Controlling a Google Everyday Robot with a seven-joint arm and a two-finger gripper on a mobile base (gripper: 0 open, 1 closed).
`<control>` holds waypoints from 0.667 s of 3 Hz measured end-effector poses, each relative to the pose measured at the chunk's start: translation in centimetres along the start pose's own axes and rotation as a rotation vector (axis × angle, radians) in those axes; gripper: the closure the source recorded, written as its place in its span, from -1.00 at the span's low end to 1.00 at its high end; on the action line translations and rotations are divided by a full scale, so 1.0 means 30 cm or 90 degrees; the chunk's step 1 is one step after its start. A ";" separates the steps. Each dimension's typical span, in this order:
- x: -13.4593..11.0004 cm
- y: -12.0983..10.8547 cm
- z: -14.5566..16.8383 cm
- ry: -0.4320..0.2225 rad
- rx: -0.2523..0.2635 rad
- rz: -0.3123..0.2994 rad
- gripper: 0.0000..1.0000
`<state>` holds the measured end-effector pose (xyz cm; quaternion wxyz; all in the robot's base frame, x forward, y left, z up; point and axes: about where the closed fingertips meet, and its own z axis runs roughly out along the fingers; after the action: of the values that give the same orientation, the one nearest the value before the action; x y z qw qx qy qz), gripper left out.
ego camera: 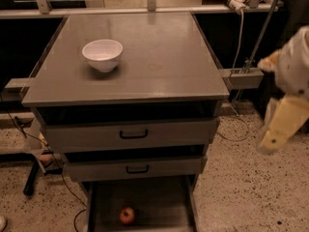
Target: Pick apple from bottom drawer and place on counter
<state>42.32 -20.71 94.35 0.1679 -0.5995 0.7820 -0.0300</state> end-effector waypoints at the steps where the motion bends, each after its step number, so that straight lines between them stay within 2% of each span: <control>1: 0.052 0.104 0.207 -0.016 -0.029 0.022 -1.00; 2: 0.124 0.246 0.480 -0.014 -0.096 0.044 -1.00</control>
Offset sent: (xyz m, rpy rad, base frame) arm -0.0491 0.0124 -0.2667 0.1256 0.2715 -0.0385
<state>38.92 -19.96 78.11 0.1319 -0.5833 0.8004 0.0411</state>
